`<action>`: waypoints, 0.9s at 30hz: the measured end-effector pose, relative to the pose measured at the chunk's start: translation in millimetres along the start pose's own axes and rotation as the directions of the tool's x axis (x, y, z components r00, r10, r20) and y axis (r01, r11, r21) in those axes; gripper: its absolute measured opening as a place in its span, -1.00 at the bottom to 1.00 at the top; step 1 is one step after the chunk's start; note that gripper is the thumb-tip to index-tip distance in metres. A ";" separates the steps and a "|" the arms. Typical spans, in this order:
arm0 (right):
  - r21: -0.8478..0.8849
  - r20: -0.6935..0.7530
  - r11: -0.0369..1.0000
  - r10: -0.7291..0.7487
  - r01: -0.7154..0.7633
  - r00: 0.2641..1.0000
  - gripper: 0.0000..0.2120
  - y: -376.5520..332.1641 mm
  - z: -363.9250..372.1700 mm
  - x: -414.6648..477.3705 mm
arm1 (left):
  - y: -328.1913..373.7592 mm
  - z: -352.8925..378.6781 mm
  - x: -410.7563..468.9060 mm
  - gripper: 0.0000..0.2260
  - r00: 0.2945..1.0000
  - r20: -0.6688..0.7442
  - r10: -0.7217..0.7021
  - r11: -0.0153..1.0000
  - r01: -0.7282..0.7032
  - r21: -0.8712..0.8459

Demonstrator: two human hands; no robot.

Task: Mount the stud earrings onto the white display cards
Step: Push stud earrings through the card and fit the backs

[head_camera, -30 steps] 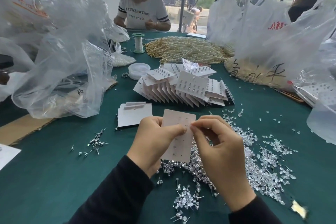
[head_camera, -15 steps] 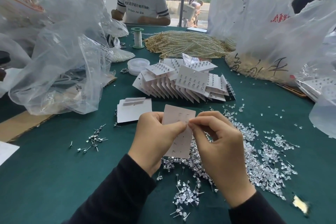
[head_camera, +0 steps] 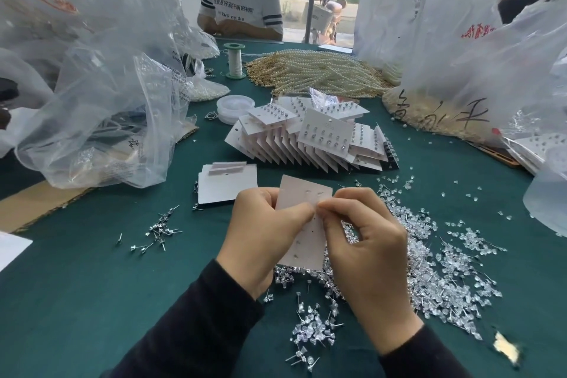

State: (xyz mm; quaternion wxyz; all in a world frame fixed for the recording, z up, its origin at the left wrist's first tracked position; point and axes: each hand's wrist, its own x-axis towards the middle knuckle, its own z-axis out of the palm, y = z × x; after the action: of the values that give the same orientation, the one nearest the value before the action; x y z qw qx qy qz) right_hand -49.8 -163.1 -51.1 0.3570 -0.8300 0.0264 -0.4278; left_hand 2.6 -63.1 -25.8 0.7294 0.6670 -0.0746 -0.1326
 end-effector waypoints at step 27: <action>-0.058 0.058 0.997 -0.053 0.056 0.997 -0.92 -3.7 3.6 1.2 | -3.1 0.7 -0.2 -0.95 0.998 -0.058 0.022 0.997 -0.018 0.072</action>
State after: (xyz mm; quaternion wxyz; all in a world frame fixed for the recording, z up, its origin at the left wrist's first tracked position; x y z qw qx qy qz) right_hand -47.4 -158.8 -49.4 0.3210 -0.8524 0.0064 -0.4127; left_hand 1.9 -64.0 -28.8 0.7082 0.6955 -0.0646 -0.1027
